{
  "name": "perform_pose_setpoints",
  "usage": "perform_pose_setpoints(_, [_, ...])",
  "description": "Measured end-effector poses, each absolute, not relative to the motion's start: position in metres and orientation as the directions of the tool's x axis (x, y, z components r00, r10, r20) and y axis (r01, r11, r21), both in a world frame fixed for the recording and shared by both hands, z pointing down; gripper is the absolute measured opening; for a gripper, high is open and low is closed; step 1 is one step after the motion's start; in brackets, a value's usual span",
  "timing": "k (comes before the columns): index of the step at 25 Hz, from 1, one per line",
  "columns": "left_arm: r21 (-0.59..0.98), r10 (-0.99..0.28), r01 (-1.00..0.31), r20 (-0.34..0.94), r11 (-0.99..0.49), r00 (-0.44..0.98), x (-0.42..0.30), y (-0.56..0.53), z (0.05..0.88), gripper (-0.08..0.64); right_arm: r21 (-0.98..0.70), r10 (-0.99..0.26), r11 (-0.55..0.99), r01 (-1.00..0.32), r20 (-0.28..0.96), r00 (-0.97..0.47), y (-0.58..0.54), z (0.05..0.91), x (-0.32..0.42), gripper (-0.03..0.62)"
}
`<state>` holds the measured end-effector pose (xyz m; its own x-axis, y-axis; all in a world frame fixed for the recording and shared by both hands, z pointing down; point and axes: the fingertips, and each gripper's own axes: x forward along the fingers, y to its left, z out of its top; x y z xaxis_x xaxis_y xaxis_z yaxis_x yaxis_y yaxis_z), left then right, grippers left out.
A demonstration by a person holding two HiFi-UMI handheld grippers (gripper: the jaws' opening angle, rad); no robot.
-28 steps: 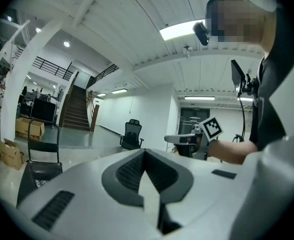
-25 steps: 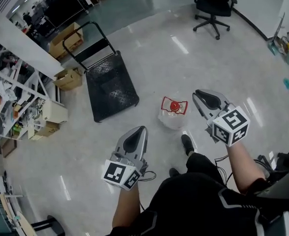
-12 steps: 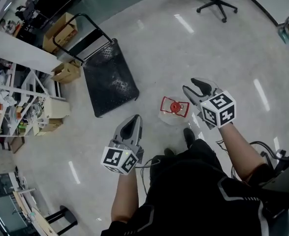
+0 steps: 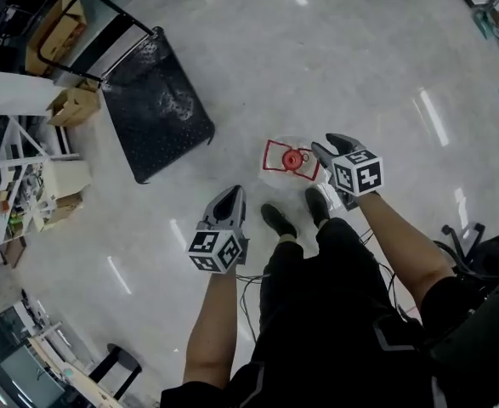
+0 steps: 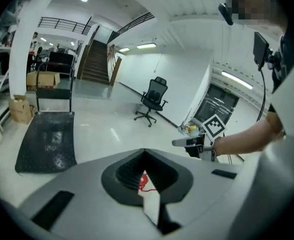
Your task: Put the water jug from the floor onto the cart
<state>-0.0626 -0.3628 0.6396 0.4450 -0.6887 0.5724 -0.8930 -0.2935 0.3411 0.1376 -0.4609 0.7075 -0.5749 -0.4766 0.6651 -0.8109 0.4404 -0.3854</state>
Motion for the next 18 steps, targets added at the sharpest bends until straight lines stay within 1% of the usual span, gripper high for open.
perform_pose_setpoints(5, [0.382,-0.604,-0.893,0.661,-0.239,0.445,-0.072,-0.365,0.730,-0.009,-0.451,-0.380,0.268,-0.852,0.763,-0.523,-0.445,0.808,0.144,0.169])
perform_pose_setpoints(8, [0.426,-0.552,-0.878,0.688,-0.219,0.471,-0.074,-0.369,0.771,-0.009,-0.444,-0.331,0.210,-0.871,0.806,-0.490,-0.439,0.857,0.143,0.170])
perform_pose_setpoints(14, [0.469,-0.504,-0.867,0.715,-0.171,0.485,-0.071,-0.362,0.814,-0.009,-0.453,-0.253,0.157,-0.878,0.841,-0.479,-0.422,0.911,0.133,0.172])
perform_pose_setpoints(18, [0.478,-0.486,-0.863,0.722,-0.164,0.492,-0.070,-0.359,0.826,-0.009,-0.457,-0.232,0.086,-0.885,0.855,-0.463,-0.420,0.935,0.134,0.172])
